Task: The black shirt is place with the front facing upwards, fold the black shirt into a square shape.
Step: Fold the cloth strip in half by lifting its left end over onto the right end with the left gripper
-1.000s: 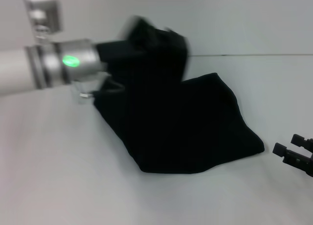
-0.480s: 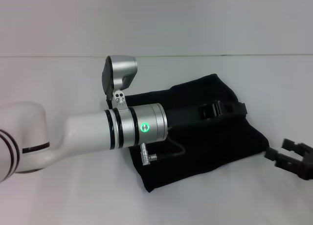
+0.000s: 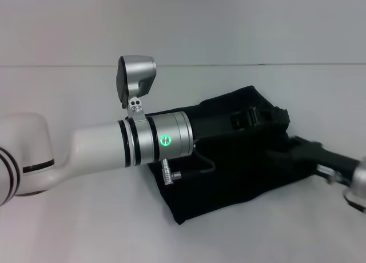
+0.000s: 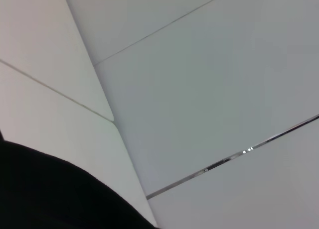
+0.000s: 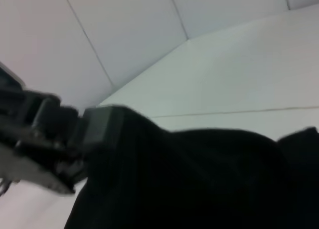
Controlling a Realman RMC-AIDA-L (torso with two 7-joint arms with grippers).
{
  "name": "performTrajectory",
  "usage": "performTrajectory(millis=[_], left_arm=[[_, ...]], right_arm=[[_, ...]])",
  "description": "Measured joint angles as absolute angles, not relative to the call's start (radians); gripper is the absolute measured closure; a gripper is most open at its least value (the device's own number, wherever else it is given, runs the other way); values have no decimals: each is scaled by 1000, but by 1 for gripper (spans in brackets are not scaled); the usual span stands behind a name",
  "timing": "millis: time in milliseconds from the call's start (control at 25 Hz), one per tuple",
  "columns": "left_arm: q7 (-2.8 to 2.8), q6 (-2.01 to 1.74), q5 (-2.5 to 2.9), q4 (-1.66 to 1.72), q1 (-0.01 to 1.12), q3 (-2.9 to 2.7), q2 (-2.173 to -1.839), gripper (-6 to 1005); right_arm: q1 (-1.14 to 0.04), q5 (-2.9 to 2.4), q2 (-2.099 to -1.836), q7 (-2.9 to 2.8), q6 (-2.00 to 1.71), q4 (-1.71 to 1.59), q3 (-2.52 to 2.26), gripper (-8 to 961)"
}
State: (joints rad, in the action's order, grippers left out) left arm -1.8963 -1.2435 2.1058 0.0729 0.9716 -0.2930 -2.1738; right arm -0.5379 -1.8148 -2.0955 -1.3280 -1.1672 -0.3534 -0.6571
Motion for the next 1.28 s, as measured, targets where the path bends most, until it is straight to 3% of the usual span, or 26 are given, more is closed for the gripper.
performTrajectory(millis=[280,1280], left_arm=[[-1896,-1277,2098,74,964,-293,-2172,973],[-1767,-1140,2086,-13,961,-252,-2177,972]], right_arm=[[-649,-1789,-2100,-1332,-1025,-296,-649,6],[-711,-1660,-2095,-1304,-879,-333,-676,6]])
